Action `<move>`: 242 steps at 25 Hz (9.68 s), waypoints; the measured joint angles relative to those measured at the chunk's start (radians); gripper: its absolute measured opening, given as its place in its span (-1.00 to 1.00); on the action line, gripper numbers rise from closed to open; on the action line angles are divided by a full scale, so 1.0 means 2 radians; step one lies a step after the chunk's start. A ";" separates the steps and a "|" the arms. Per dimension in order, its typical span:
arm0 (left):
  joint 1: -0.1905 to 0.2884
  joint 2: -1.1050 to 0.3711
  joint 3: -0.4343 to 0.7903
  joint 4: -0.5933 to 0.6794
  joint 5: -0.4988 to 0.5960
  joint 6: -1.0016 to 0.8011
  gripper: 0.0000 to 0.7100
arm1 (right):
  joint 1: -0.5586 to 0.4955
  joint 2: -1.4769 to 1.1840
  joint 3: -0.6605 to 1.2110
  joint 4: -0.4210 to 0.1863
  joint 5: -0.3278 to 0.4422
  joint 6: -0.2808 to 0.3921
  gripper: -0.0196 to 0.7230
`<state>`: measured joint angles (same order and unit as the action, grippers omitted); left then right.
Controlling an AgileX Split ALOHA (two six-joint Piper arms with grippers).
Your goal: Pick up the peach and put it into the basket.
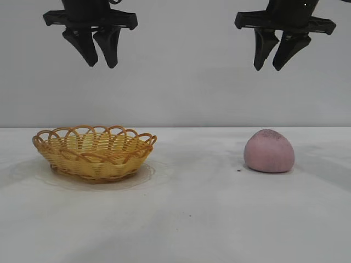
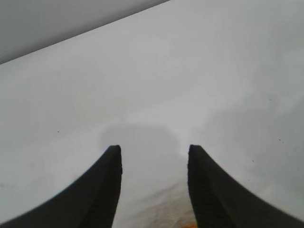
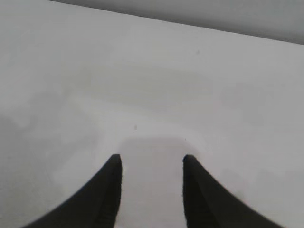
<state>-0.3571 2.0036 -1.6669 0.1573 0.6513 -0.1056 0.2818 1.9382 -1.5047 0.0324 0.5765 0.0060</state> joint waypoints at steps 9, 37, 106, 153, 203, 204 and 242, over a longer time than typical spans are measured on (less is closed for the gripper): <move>0.000 0.000 0.000 0.001 0.004 0.000 -0.22 | 0.000 0.000 0.000 0.000 0.004 0.000 -0.14; 0.048 0.091 -0.001 -0.102 0.205 0.189 -0.22 | 0.000 0.000 0.000 0.000 0.019 -0.010 -0.27; 0.105 -0.083 0.267 0.061 0.015 -0.046 -0.05 | 0.000 0.001 0.000 -0.002 0.037 -0.011 -0.27; 0.131 -1.006 0.591 -0.035 0.235 0.018 -0.05 | 0.000 0.012 0.000 0.025 0.112 -0.041 -0.27; 0.131 -1.011 0.591 -0.043 0.235 0.022 -0.05 | 0.147 0.064 -0.005 0.202 0.193 -0.219 -0.79; 0.131 -1.011 0.591 -0.043 0.235 0.022 -0.05 | 0.147 0.064 -0.005 0.202 0.193 -0.219 -0.61; 0.120 -1.011 0.591 -0.044 0.235 0.022 -0.05 | -0.125 -0.020 0.001 0.063 0.104 -0.062 -0.30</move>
<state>-0.1178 -0.0189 -0.4846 0.0697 1.1209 -0.0621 0.0318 1.8992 -1.5020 0.1588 0.7845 -0.1183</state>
